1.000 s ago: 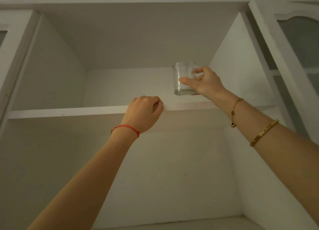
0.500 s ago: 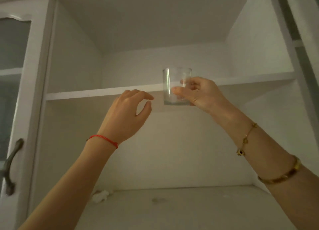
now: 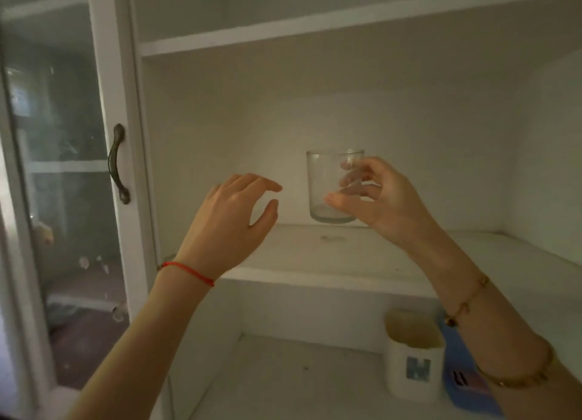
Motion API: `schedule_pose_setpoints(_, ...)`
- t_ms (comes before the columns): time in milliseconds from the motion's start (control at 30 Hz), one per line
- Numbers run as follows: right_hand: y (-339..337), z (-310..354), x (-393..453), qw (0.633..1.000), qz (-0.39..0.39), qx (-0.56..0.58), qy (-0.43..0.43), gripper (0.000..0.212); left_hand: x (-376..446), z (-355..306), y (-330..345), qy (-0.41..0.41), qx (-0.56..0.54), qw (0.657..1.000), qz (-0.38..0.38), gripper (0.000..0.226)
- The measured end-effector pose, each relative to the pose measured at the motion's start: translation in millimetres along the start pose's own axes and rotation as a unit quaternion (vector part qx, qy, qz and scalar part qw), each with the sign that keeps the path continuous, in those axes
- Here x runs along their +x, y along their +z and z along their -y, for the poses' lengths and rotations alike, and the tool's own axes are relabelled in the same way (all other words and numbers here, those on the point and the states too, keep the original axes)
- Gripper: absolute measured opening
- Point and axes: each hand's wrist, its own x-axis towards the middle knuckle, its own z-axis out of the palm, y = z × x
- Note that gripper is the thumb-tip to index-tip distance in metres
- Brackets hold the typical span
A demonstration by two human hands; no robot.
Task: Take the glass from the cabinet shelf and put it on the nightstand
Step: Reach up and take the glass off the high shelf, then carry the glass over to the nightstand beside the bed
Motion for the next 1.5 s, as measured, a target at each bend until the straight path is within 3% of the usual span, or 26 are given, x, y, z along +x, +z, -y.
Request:
schedule_pose_setpoints(400,77,-61,-91,0.993,0.066,0.041,0.084,0.060,-126,19,8,-0.124,0.026,0.989,0.076,0.026)
schedule_pose_setpoints(733,122,-87,-156,0.982,0.137,0.081,0.104,0.059,-223,26,8,-0.250,0.043,0.960,0.117,0.025)
schedule_pose_setpoints(1000,152,-108,-191,0.966,0.199,0.117,0.116,0.065,-287,23,-3,-0.333,0.102,0.925,0.151,0.027)
schedule_pose_setpoints(1500,214,-113,-257,0.919,0.324,0.178,0.138,0.067,-403,-22,-53,-0.516,0.165,0.832,0.122,0.023)
